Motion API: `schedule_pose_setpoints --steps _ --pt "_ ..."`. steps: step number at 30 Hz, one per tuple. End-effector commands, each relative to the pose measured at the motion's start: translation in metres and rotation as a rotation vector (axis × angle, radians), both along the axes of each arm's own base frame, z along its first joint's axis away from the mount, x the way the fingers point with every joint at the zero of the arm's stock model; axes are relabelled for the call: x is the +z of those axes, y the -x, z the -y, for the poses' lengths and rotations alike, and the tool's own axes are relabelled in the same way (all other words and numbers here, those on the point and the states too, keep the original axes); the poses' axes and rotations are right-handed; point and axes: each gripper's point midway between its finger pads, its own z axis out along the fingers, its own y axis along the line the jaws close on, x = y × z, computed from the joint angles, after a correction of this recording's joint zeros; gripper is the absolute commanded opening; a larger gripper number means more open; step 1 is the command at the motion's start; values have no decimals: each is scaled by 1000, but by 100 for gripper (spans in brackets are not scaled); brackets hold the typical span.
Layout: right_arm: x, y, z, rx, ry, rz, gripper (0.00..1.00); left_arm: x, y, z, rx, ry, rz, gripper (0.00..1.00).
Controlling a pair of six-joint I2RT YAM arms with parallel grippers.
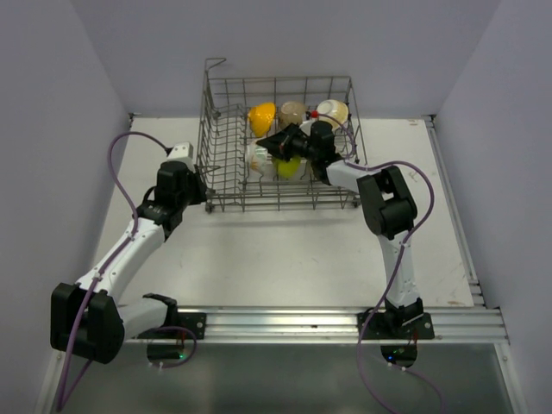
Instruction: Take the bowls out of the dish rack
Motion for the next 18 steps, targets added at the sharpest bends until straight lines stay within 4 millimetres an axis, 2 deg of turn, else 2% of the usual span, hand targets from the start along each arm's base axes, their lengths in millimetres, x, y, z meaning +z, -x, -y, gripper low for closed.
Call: schedule_pose_setpoints --steps 1,11,18 --pt "75 14 -7 47 -133 165 0 -12 13 16 -114 -19 -67 0" --pt "94 15 -4 34 -145 180 0 -13 14 17 -119 -19 -71 0" --pt "121 14 1 18 -188 196 0 -13 14 16 -118 -22 -69 0"
